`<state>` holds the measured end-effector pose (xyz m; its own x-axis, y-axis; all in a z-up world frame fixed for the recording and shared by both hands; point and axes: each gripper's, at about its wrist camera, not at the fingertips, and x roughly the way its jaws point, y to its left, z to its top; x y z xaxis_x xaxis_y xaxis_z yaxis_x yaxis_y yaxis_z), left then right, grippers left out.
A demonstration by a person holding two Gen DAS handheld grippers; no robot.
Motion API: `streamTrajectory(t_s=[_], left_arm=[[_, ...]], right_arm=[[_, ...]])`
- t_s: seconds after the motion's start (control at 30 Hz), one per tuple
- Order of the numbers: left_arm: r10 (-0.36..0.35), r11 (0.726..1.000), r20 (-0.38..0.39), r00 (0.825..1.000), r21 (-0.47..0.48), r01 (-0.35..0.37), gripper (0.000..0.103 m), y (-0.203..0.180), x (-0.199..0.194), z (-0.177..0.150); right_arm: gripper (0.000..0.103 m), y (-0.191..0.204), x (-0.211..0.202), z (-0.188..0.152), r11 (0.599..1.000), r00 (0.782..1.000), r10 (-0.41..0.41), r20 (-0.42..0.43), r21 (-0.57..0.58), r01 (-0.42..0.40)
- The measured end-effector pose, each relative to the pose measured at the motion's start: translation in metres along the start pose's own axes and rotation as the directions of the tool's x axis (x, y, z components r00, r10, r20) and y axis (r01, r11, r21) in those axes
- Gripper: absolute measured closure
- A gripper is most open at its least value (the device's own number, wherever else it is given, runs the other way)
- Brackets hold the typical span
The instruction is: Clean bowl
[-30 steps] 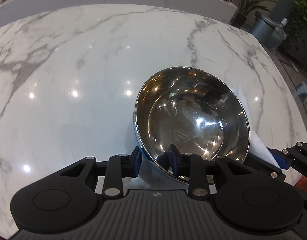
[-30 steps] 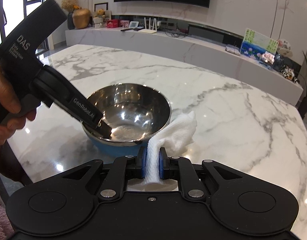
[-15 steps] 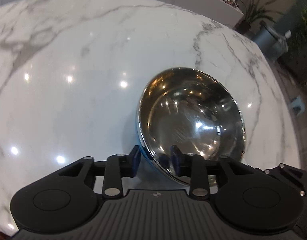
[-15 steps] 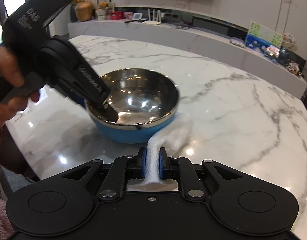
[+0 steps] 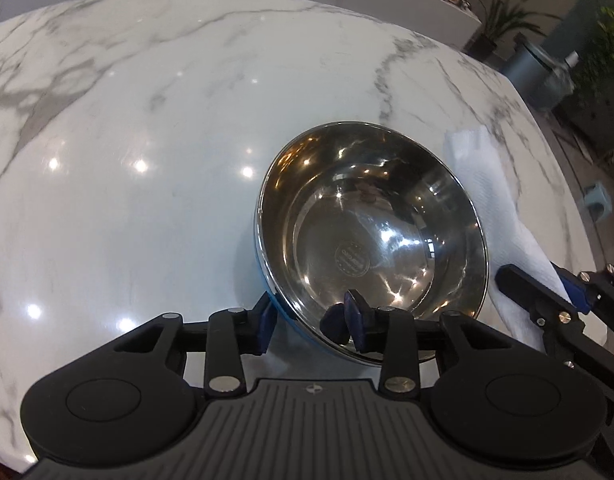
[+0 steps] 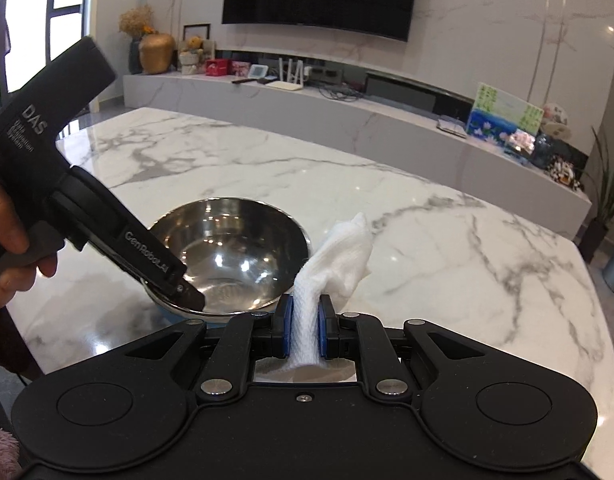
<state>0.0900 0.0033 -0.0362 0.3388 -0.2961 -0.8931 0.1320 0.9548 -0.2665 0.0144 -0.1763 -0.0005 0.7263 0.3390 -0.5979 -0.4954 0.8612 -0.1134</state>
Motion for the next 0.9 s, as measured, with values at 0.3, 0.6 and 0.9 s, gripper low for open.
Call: streamTrajectory(t_s=[0.3,0.6,0.9], left_arm=[[-0.011,0.994,-0.071,0.997,0.108,0.019,0.073,0.002,-0.003,0.009],[0.008,0.998,-0.088,0.996,0.055,-0.003,0.064,0.003,-0.001,0.006],[-0.018,0.999,-0.073,0.997,-0.029,0.016,0.058,0.008,0.003,0.003]], right_arm=[[0.092,0.002,0.008,-0.007,0.999,0.998,0.047,-0.051,0.027,-0.046],[0.092,0.02,0.004,-0.013,0.994,0.989,0.109,-0.096,0.013,-0.108],[0.092,0.02,0.003,-0.015,0.995,0.99,0.1,-0.101,0.017,-0.099]])
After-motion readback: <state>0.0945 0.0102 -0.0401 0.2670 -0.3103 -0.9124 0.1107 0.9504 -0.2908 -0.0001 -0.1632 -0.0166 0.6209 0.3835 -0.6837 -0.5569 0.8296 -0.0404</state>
